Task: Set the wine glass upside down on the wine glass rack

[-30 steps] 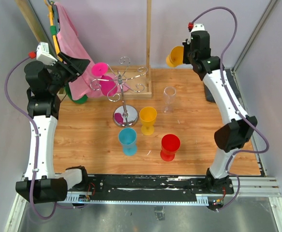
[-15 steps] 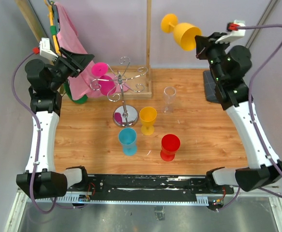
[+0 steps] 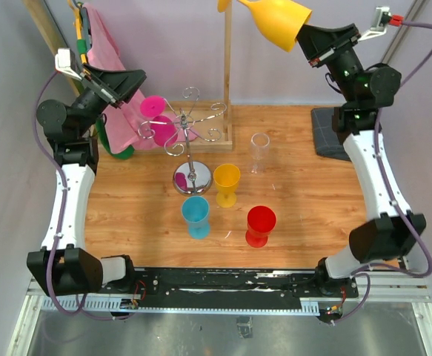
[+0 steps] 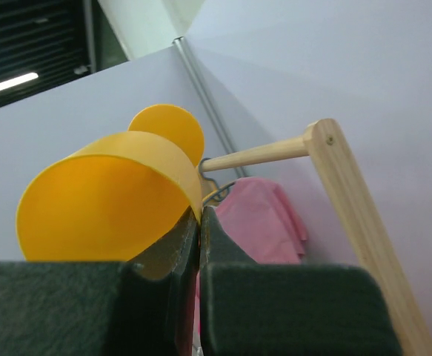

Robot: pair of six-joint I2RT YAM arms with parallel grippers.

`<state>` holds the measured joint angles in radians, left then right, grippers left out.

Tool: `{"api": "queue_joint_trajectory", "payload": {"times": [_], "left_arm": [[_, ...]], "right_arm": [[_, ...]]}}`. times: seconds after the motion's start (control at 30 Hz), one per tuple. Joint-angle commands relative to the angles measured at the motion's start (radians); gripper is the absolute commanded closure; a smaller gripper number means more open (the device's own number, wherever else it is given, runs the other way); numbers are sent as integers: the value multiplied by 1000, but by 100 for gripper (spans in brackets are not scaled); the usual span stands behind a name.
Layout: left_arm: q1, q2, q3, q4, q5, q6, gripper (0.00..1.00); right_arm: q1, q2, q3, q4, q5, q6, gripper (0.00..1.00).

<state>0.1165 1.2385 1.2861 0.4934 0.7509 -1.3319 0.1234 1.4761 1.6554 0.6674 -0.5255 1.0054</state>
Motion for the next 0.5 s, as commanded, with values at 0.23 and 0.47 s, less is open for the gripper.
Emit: {"api": "queue_joint_trajectory", "payload": {"times": [0.23, 0.47], "left_arm": [[-37, 52, 28, 358, 67, -282, 40], [-82, 117, 19, 639, 57, -503, 40]], "right_arm": [[-10, 289, 174, 582, -243, 624, 99], [51, 462, 363, 768, -291, 861, 99]]}}
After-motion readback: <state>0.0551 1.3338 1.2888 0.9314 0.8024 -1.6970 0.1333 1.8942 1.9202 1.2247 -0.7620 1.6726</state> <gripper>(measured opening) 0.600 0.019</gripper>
